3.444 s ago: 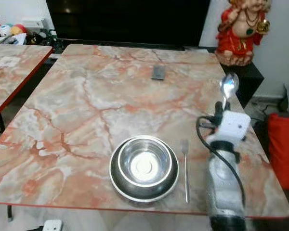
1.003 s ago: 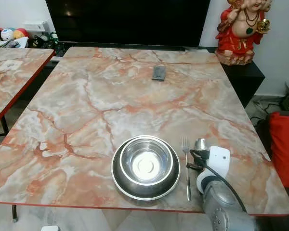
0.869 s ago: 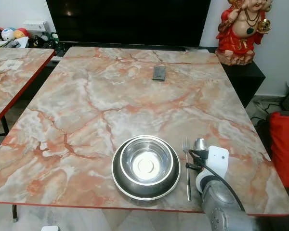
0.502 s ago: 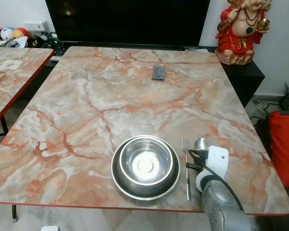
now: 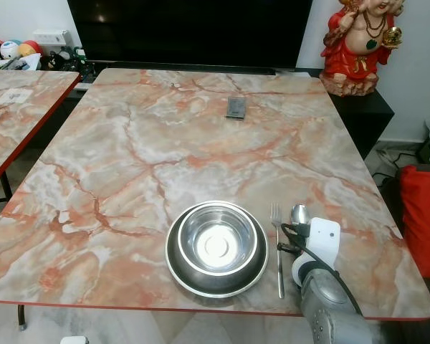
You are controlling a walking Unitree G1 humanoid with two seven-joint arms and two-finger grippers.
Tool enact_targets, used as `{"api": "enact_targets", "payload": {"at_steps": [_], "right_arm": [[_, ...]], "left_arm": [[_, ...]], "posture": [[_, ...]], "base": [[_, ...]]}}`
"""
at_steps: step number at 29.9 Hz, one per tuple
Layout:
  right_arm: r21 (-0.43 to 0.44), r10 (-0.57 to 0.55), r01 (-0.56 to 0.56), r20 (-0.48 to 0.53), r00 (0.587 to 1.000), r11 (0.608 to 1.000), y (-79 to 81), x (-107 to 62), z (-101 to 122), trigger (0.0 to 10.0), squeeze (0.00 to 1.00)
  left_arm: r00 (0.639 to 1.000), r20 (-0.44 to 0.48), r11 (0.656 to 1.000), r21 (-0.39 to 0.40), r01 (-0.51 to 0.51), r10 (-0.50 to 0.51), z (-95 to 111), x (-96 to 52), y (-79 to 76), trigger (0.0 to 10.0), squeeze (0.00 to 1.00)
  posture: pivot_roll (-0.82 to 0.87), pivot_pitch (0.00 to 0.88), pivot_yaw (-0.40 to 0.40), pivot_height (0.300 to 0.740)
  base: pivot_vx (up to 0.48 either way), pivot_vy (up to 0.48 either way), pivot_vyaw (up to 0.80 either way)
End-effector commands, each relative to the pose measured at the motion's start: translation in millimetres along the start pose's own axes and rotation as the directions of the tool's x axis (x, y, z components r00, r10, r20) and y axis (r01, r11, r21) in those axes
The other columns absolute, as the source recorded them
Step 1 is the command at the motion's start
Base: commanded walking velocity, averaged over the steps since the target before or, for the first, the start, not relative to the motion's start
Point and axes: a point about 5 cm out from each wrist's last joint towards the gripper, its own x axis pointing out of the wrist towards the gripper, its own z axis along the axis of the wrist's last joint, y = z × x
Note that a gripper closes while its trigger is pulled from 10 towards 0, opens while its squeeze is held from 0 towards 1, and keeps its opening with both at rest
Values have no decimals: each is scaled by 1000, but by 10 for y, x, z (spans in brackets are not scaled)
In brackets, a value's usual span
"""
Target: Setting the table
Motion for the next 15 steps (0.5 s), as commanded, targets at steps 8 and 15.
{"api": "enact_targets", "payload": {"at_steps": [8,15], "right_arm": [[-12,-1,1,-35,999,1000,-10,3,-72,10000,0],[-11,1,-1,-41,999,1000,7,-20,-87,10000,0]], "left_arm": [[999,-36,1000,2,-6,7,-86,-31,34,10000,0],[999,-36,1000,3,-7,7,-90,-33,31,10000,0]], "posture": [[-32,142,-21,740],[-31,132,-18,740]], "base": [[0,0,0],[0,0,0]]}}
